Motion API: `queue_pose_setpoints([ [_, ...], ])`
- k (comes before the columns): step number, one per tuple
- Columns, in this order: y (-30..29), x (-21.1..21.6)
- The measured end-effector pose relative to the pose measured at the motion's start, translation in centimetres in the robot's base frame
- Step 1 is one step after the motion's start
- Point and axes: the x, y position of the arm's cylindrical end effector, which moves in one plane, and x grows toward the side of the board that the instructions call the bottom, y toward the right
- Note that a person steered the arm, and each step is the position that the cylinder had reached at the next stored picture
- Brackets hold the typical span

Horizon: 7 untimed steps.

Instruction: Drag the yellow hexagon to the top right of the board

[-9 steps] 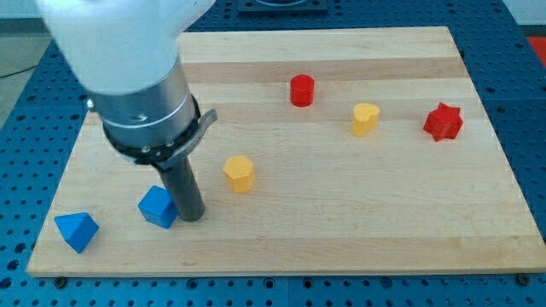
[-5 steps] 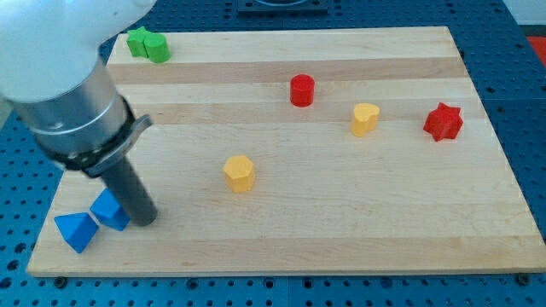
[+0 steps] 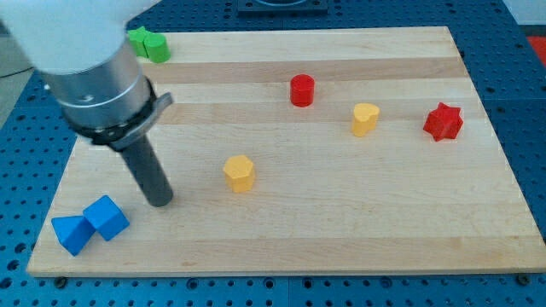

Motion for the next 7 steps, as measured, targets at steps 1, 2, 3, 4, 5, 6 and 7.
queue_pose_setpoints([
  [1, 2.6, -1.0],
  [2, 8.1, -2.6],
  [3, 11.7, -2.7],
  [4, 11.7, -1.3],
  [5, 14.4, -2.3],
  [6, 16.7, -6.4],
  [7, 20.5, -10.7],
])
